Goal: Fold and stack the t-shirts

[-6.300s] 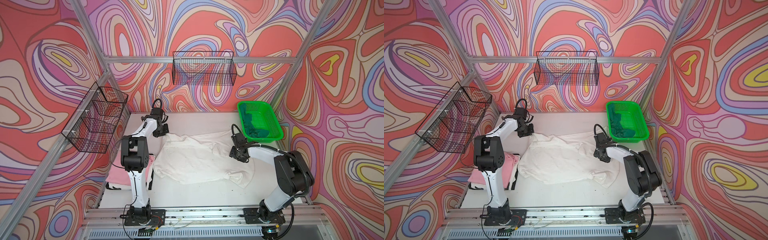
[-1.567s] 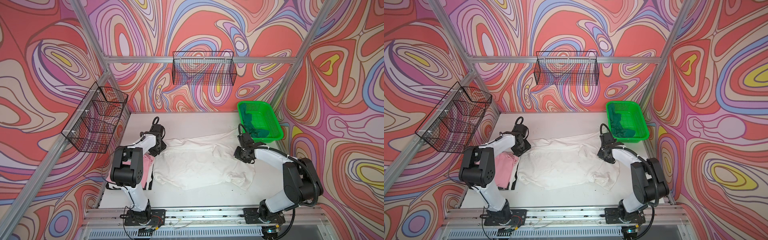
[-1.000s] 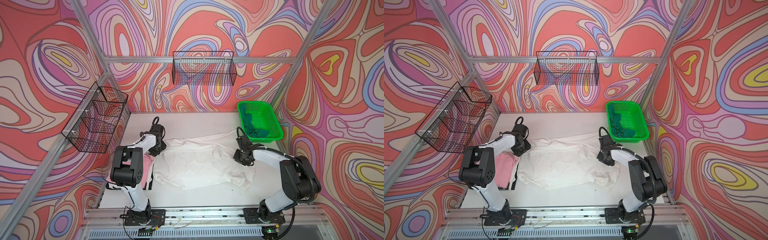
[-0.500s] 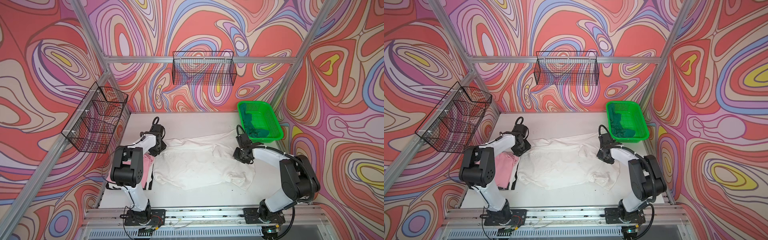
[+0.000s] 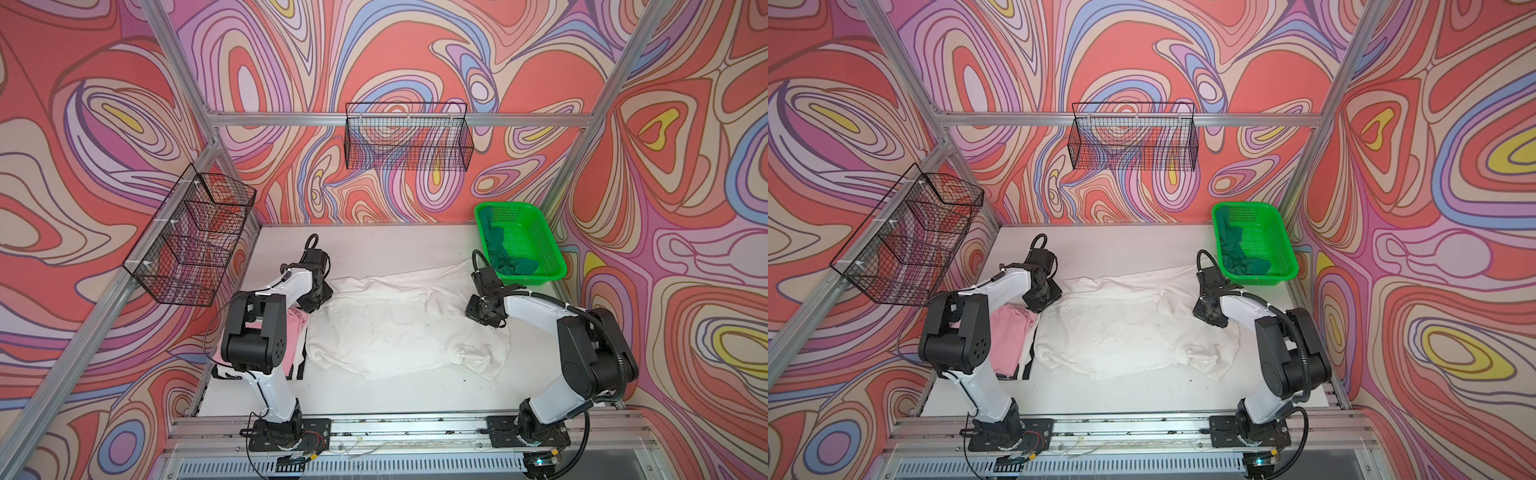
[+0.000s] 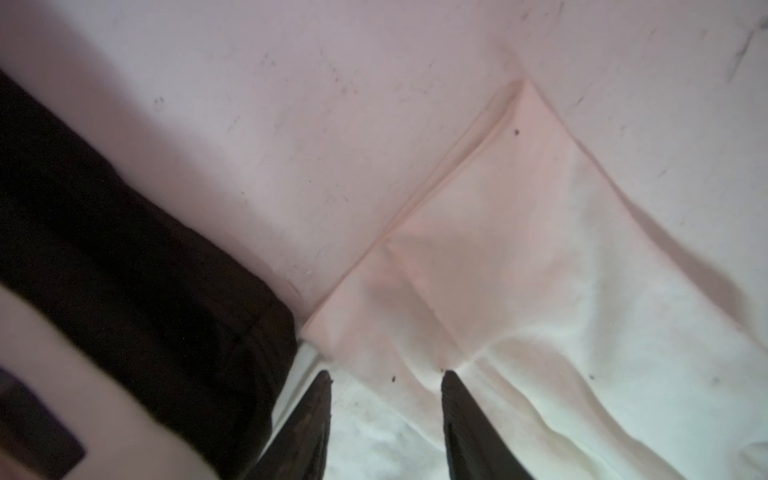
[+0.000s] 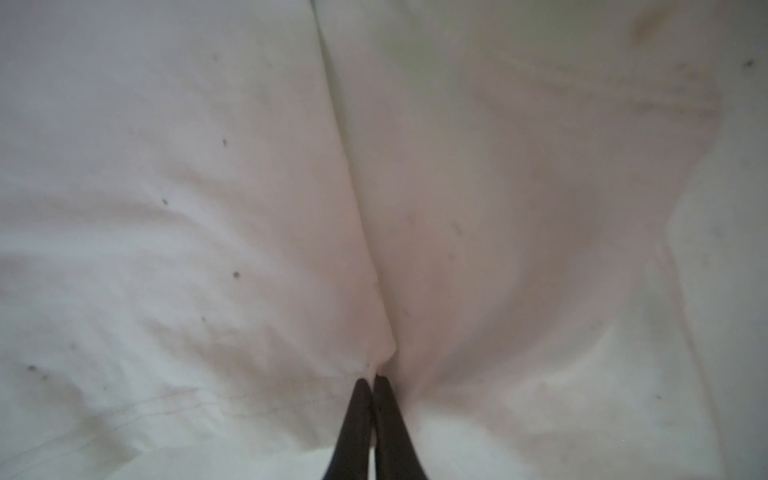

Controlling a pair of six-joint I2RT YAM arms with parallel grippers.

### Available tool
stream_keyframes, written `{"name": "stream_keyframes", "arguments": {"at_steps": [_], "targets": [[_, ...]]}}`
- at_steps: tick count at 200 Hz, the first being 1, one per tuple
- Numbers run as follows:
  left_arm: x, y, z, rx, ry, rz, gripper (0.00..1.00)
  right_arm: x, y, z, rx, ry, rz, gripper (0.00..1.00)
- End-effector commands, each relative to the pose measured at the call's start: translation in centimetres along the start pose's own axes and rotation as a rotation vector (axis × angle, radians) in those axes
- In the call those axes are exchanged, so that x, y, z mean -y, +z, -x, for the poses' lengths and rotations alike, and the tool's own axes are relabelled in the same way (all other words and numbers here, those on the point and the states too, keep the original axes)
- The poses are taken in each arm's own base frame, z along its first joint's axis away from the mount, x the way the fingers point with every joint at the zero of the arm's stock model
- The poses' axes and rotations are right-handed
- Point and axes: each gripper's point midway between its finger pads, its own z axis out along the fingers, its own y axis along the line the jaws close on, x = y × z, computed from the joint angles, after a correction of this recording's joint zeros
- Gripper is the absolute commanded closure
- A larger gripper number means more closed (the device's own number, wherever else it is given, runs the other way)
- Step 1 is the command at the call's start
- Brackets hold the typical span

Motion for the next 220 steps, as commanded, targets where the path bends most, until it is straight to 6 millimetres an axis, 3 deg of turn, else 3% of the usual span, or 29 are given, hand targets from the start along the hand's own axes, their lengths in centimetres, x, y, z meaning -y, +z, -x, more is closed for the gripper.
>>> {"name": "stream_keyframes", "arguments": {"at_steps": [1,48,93,118,153,179,220], "targets": [[-0.3,0.3,0.1,-0.006,-0.001,0.021,0.56,-0.6,-1.3,1.7,0.047,-0.017,-0.01,1.0],[-0.6,0.3,0.0,-0.006,-0.001,0.028,0.6,-3.1,-3.9,4.9,0.113,-0.023,0.04,1.0],[-0.8,0.4,-0.1,-0.005,-0.008,0.037,0.51,-6.4,-6.9,8.3,0.188,-0.035,0.128,1.0],[-0.9,0.5,0.0,-0.002,-0.01,0.045,0.51,-7.9,-8.4,9.9,0.224,-0.043,0.176,1.0],[-0.6,1.0,-0.1,-0.012,-0.006,0.04,0.58,-9.2,-9.1,10.7,0.23,-0.048,0.213,1.0],[-0.5,1.5,-0.4,-0.024,0.002,0.037,0.71,-9.8,-9.4,10.9,0.23,-0.051,0.238,1.0],[-0.2,1.7,-0.1,-0.022,0.005,0.04,0.72,-10.3,-10.1,11.0,0.233,-0.052,0.272,1.0]]}}
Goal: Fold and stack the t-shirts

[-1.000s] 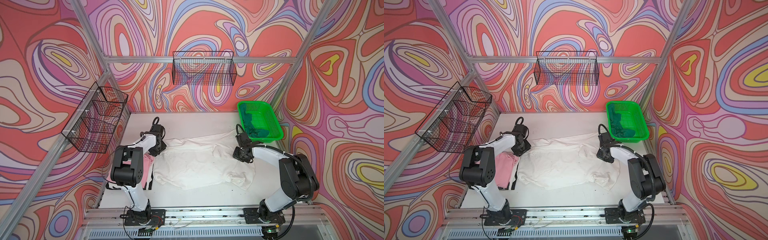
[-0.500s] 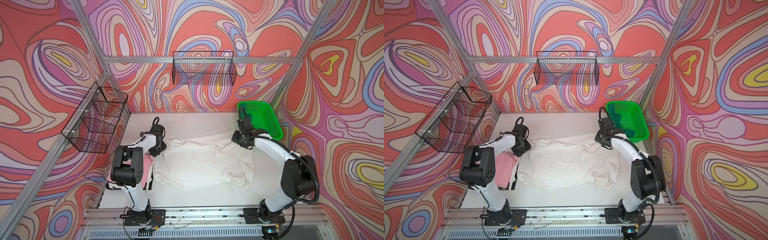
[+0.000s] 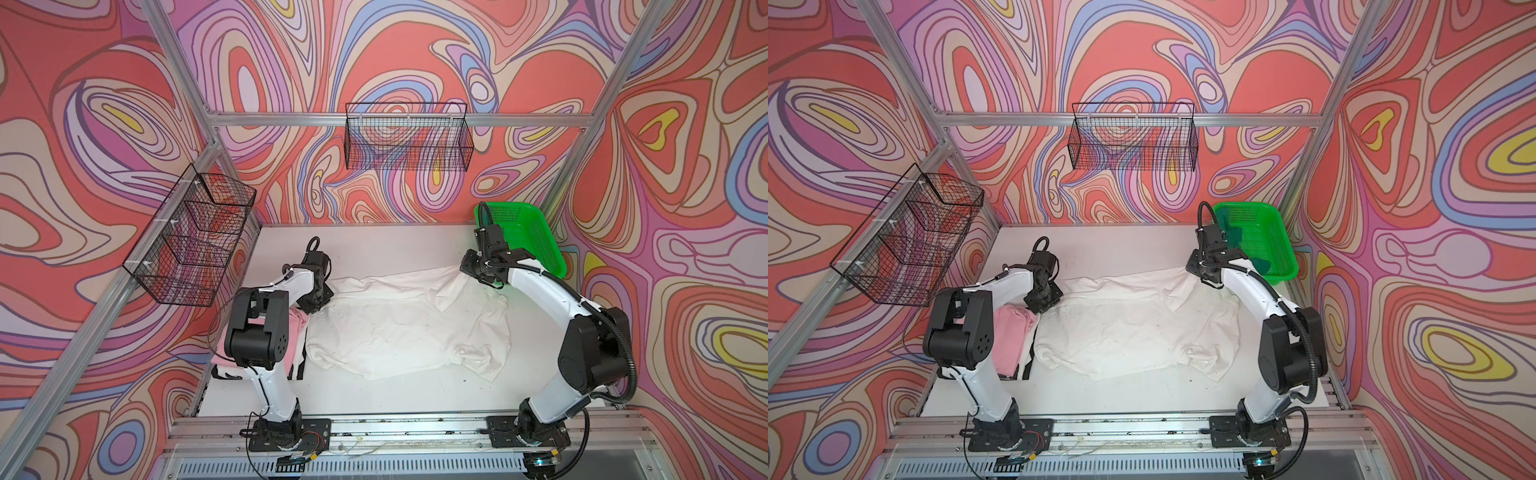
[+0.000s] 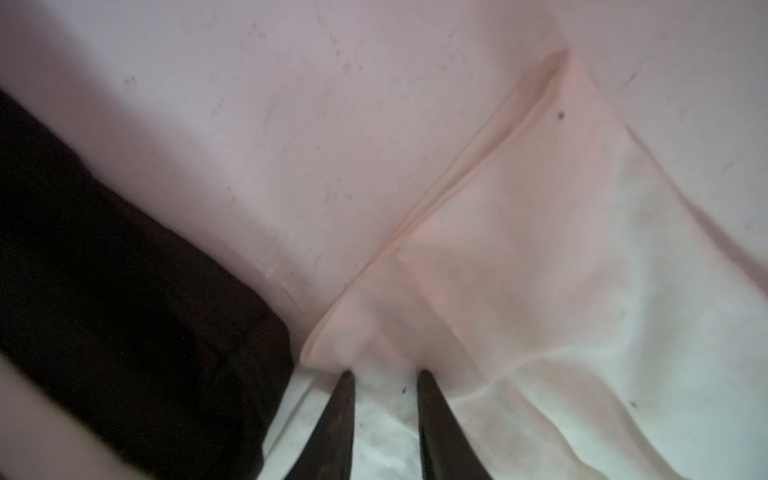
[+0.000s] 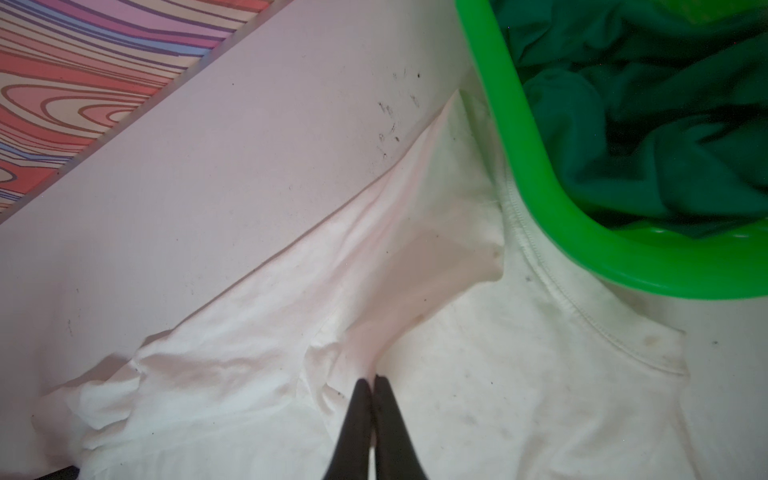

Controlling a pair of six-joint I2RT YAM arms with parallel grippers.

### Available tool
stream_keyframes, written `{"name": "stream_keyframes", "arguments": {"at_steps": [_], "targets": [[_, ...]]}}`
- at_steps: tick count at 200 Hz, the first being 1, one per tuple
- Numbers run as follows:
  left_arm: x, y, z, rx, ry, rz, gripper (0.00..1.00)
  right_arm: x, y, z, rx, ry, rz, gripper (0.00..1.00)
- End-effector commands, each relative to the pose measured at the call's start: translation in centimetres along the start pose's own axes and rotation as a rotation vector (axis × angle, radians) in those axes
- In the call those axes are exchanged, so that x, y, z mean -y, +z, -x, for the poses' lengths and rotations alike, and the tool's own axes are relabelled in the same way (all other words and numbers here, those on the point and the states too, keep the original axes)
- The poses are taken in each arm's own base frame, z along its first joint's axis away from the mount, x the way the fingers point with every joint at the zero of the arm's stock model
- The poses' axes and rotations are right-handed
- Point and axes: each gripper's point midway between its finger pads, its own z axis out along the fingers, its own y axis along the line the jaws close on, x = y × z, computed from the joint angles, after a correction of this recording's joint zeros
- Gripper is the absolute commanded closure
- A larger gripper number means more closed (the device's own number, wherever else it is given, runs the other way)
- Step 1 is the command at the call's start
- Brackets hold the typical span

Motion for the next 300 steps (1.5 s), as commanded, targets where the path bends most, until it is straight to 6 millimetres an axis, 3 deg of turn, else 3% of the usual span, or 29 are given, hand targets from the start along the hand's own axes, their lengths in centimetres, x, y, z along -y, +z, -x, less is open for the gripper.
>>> {"name": "stream_keyframes", "arguments": {"at_steps": [1,74,116,187,206,236,261,300], "targets": [[0.1,0.5,0.4,0.0,0.001,0.013,0.72,-1.3,-0.7,0.6,0.012,-0.007,0.045,1.0],[0.7,0.5,0.7,0.002,0.014,0.008,0.87,-1.7,-1.0,0.2,0.0,0.0,0.075,1.0],[0.4,-0.5,1.0,0.023,0.016,0.008,0.81,-1.6,-1.0,0.0,-0.003,0.002,0.078,1.0],[0.6,-1.4,1.8,0.059,0.011,0.0,0.83,-1.6,-1.0,-0.1,-0.005,-0.004,0.084,1.0],[0.2,-2.0,2.0,0.089,-0.011,-0.006,0.7,-1.7,-0.9,-0.3,-0.011,-0.005,0.088,1.0],[-0.2,-2.3,2.2,0.118,-0.036,-0.011,0.64,-1.7,-0.6,-0.5,-0.021,-0.001,0.099,1.0],[-0.5,-2.5,2.4,0.134,-0.059,-0.015,0.64,-1.7,-0.7,-0.5,-0.019,-0.004,0.101,1.0],[-1.0,-0.9,2.2,0.084,-0.094,-0.02,0.72,-1.9,-0.9,-0.6,-0.019,-0.008,0.112,1.0]]}}
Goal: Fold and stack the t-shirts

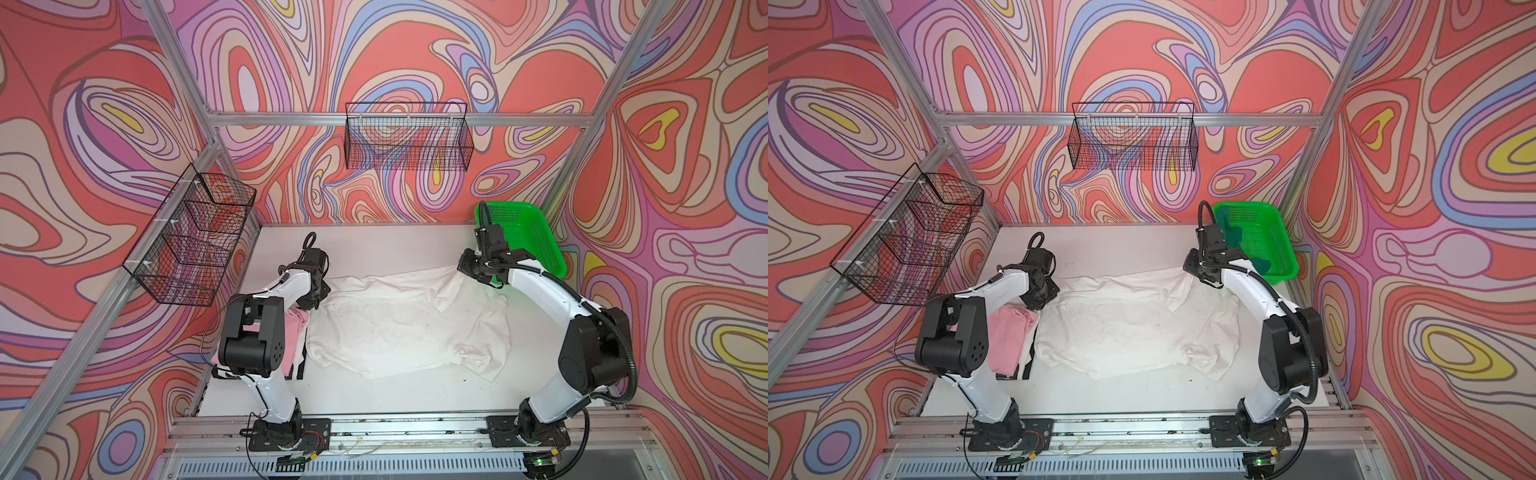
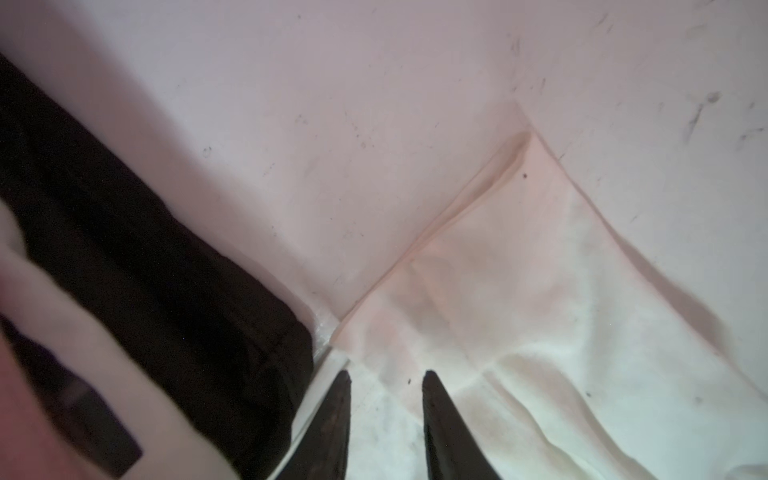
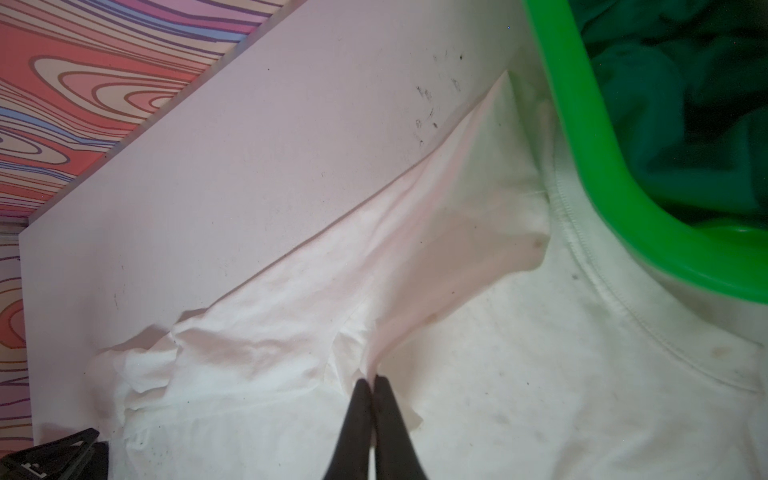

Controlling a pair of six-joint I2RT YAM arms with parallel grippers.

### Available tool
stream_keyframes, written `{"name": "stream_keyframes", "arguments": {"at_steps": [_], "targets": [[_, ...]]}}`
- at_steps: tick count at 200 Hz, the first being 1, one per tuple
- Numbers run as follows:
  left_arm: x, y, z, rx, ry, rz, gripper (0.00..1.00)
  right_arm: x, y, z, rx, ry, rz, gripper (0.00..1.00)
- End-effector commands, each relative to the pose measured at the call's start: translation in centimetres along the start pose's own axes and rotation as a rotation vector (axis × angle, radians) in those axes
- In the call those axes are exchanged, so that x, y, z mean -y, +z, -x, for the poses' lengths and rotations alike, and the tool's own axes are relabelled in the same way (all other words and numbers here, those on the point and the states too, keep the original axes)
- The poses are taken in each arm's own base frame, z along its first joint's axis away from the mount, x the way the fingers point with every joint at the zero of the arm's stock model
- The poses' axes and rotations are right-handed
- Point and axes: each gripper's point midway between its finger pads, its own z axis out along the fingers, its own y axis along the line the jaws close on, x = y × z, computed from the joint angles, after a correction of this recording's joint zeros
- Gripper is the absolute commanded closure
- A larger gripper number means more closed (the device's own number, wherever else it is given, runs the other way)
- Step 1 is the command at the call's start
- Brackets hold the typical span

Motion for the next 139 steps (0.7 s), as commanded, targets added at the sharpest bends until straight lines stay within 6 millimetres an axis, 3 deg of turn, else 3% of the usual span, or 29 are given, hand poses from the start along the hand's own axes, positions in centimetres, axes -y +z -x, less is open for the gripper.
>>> {"name": "stream_keyframes", "arguments": {"at_steps": [1,85,139], "targets": [[-0.7,0.9,0.2,-0.014,-0.056,0.007,0.72,-0.5,-0.9,-0.1,0.01,-0.01,0.028,1.0],[-1.6,2.7,-0.8,-0.072,-0.059,0.043,0.8,-0.4,-0.4,-0.6,-0.006,-0.017,0.033,1.0],[-1.5,2.6,0.1,-0.048,-0.044,0.058,0.96,-0.4,-0.4,-0.7,-0.007,-0.022,0.035,1.0]]}}
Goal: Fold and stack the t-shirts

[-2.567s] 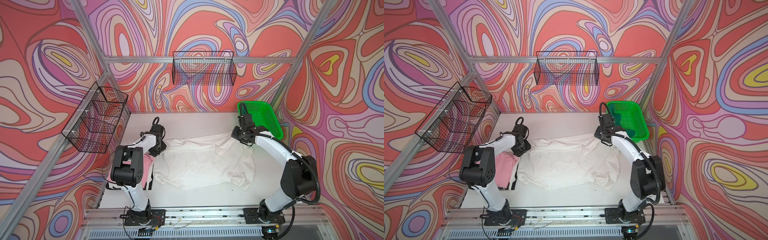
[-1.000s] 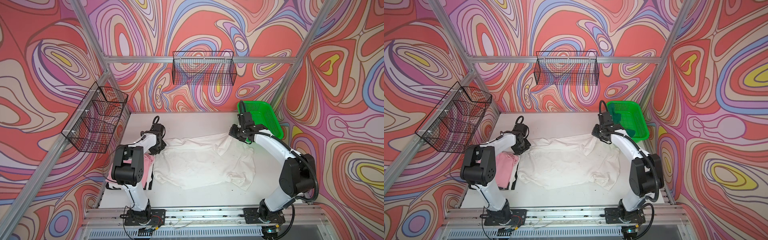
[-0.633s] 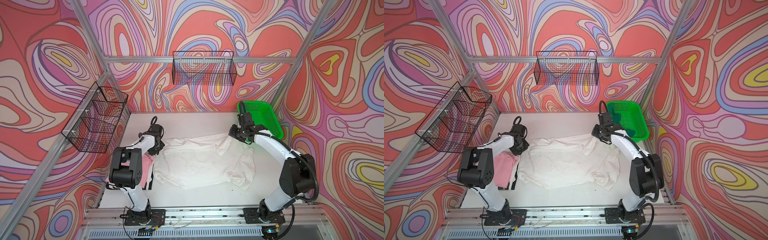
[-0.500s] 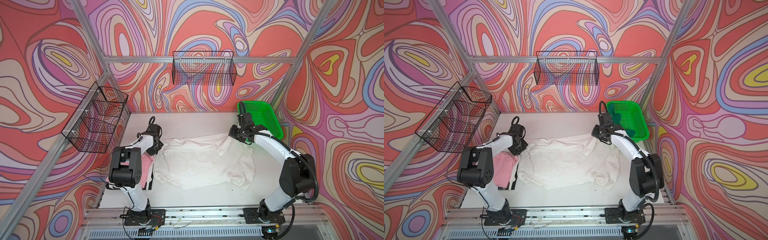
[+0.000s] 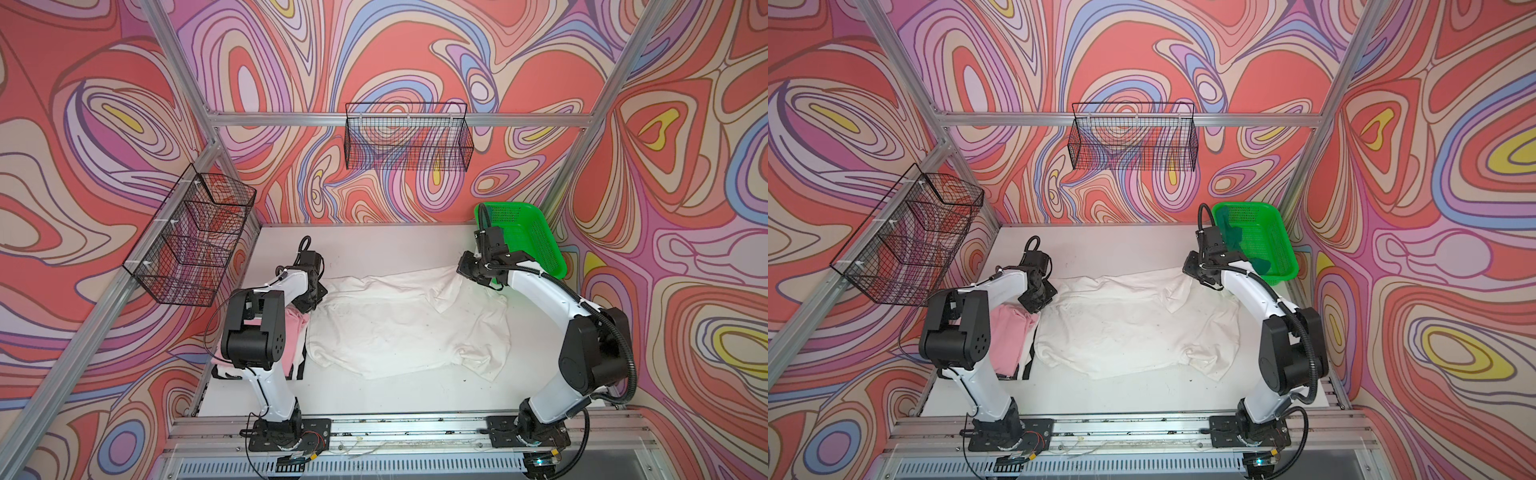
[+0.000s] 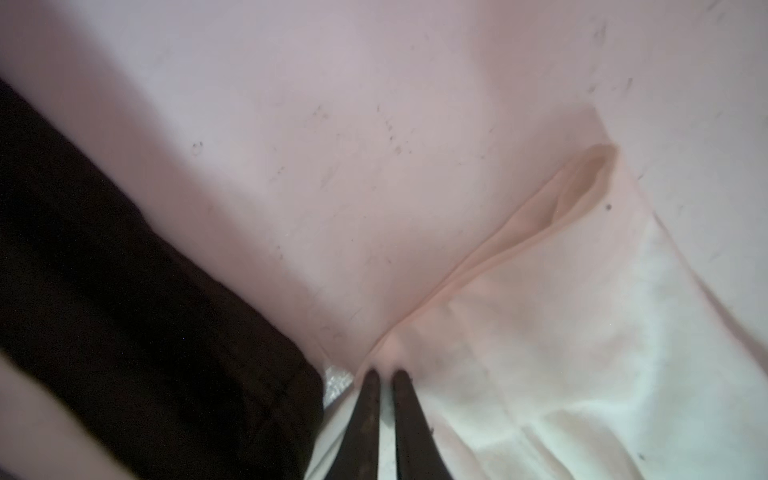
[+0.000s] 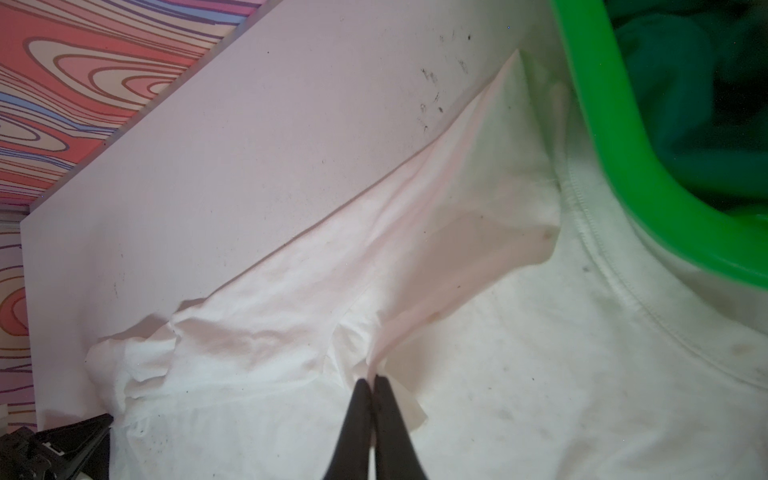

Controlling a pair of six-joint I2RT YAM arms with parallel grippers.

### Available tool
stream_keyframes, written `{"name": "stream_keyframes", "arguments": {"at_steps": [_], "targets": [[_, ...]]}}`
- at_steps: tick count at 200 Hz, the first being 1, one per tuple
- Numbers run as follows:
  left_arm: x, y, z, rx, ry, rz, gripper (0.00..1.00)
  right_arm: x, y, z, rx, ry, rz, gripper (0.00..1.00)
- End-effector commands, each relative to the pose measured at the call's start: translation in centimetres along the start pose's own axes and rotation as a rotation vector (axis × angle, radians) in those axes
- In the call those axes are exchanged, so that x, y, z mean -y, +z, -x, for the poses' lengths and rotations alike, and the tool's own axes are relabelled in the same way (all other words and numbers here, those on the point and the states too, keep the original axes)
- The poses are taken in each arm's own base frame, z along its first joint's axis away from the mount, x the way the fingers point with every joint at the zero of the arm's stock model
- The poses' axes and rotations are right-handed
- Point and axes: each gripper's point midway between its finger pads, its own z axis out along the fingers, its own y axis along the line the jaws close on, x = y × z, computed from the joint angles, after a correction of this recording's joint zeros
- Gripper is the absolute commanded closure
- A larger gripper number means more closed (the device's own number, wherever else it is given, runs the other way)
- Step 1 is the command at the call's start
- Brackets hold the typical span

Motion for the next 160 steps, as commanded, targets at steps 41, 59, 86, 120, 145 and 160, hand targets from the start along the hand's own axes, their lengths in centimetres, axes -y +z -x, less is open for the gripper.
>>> {"name": "stream_keyframes", "arguments": {"at_steps": [41,59,86,120,145,160], "targets": [[-0.7,-1.1,1.1,0.039,0.001,0.035,1.0,-0.5,-0.8,0.4,0.025,-0.017,0.019,1.0],[-0.5,-1.7,1.3,0.042,-0.001,0.019,1.0,-0.9,-1.2,0.9,0.037,-0.022,0.023,1.0],[-0.2,-2.8,1.9,0.063,0.0,0.006,1.0,-1.3,-1.7,1.9,0.059,-0.029,0.018,1.0],[0.2,-3.7,2.5,0.071,0.013,-0.001,1.0,-2.0,-2.3,3.0,0.085,-0.031,0.022,1.0],[0.4,-4.1,2.9,0.077,0.031,0.006,1.0,-2.2,-2.3,3.7,0.098,-0.029,0.018,1.0],[0.3,-4.1,3.1,0.071,0.042,0.031,1.0,-2.4,-2.2,3.8,0.099,-0.031,0.018,1.0]]}}
